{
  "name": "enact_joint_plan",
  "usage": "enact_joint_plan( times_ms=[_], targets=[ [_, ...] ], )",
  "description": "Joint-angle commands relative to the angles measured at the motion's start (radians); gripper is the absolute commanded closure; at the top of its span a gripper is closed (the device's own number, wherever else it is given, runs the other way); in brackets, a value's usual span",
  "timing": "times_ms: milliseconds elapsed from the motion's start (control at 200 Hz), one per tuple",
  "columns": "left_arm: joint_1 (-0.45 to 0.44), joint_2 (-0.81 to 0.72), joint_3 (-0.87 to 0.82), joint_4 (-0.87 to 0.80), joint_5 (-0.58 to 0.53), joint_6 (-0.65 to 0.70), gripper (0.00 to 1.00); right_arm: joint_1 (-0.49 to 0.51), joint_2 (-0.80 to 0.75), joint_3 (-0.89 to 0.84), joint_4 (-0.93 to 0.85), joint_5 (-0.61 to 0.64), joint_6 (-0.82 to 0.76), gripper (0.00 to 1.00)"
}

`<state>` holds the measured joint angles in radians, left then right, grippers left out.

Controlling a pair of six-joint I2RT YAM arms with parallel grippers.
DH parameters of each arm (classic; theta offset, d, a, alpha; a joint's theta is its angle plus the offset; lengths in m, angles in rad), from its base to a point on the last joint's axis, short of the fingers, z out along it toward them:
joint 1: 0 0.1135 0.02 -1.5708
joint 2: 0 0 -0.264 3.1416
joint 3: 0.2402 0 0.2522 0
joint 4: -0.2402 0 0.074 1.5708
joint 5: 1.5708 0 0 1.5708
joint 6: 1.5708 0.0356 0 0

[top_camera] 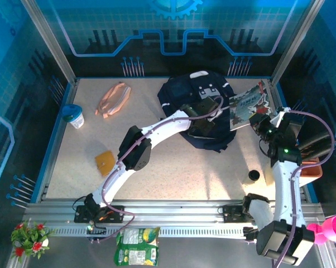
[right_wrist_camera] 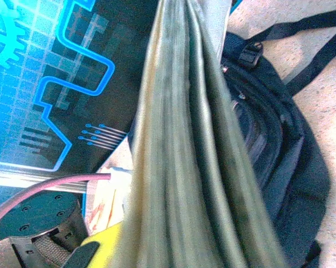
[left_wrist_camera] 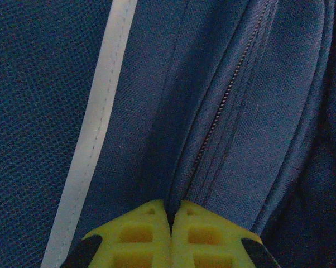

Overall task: Pack the student bag
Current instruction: Open the student bag at the top-center of the table, then place the book in the student bag.

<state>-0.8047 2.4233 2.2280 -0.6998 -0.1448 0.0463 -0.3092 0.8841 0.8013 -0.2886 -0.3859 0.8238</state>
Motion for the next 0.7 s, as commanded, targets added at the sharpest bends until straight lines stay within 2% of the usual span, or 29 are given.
enact_joint_plan(
  times_ms=[0, 180, 365, 445, 600, 695],
  targets=[
    [0.062, -0.134, -0.034, 0.065, 0.011, -0.077, 1.0, -0.015, -0.038, 0.061, -0.113, 0.102, -0.067, 1.0],
    [0.098, -0.234, -0.12, 0.182, 0.048, -0.133, 1.0, -0.016, -0.061, 0.106, -0.237, 0.16, -0.088, 0.99],
    [0.11, -0.274, -0.139, 0.271, 0.041, -0.155, 1.0, -0.015, -0.065, 0.129, -0.326, 0.116, -0.093, 0.99],
    [0.119, -0.283, -0.137, 0.299, 0.049, -0.172, 1.0, -0.016, -0.061, 0.123, -0.319, 0.055, -0.082, 0.99],
    [0.133, -0.291, -0.125, 0.33, 0.087, -0.205, 1.0, -0.009, -0.021, 0.087, -0.221, -0.151, -0.001, 0.99],
    [0.135, -0.294, -0.116, 0.339, 0.108, -0.215, 1.0, 0.021, -0.007, 0.056, -0.141, -0.204, 0.062, 0.99]
  ],
)
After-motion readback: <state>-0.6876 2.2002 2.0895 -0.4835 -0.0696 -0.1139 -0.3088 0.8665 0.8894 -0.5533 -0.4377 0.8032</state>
